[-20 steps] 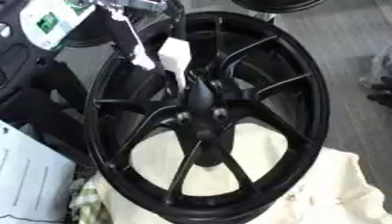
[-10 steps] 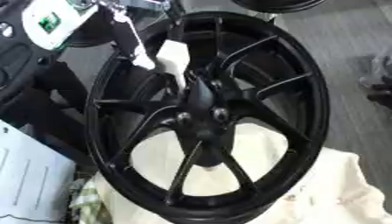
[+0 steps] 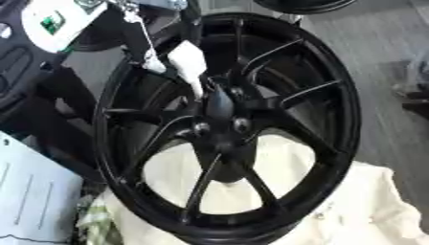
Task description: Pull the pin out of the wheel hub.
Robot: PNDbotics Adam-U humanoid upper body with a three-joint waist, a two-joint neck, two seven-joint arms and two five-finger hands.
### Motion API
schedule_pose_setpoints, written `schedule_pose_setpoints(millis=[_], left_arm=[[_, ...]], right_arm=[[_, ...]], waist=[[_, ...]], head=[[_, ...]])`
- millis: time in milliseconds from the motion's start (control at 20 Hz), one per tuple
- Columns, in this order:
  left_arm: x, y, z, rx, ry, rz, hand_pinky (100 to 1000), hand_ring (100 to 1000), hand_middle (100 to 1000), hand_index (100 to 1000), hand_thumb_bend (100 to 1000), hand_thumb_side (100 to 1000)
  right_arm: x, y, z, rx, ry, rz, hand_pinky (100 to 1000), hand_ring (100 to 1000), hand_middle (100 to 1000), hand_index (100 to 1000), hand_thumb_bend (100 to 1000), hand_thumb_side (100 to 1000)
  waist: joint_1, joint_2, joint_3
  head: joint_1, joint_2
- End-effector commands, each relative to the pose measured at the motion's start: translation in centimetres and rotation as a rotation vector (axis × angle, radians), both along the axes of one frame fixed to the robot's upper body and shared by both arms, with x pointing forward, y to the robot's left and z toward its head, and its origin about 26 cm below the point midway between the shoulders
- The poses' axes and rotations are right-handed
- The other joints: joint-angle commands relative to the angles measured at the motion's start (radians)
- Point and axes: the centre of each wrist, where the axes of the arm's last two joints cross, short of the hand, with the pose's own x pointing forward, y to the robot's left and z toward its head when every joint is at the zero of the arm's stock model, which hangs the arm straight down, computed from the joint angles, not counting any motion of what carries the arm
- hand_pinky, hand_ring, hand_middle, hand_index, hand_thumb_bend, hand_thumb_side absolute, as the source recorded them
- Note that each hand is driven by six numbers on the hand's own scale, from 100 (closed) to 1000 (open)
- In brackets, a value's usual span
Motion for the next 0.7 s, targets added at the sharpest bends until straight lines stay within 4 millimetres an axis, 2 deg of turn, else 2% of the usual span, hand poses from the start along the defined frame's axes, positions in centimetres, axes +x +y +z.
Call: schedule_pose_setpoints(millis=[50, 250, 450, 700], left_arm=[[-0.9, 0.8, 2.6, 0.108, -0.041, -0.067, 776, 622, 451, 375, 351, 115], [-1.7, 1.0, 3.8, 0.082, -0.066, -0.073, 779, 621, 448, 371, 363, 114], [-3.2, 1.6, 5.9, 0.035, -0.109, -0.086, 784, 618, 441, 366, 375, 108], [-5.6, 3.6, 8.9, -0.051, -0.165, -0.083, 787, 617, 439, 362, 382, 101]], right_arm=[[0.0, -0.5, 0.9, -0.034, -0.017, -0.003, 967, 786, 769, 844, 100, 865], [0.0, -0.6, 0.9, -0.036, -0.016, -0.004, 967, 786, 769, 844, 100, 866], [-0.1, -0.6, 0.8, -0.036, -0.015, -0.007, 967, 786, 769, 844, 100, 865], [-0.2, -0.8, 0.8, -0.038, -0.014, -0.015, 968, 786, 769, 844, 100, 864]], waist=[[-0.008, -0.018, 0.002], [-0.007, -0.018, 0.002], [-0.006, -0.019, 0.006], [-0.004, -0.021, 0.015]], head=[[0.004, -0.007], [0.003, -0.006], [0.000, -0.003], [-0.007, 0.000]])
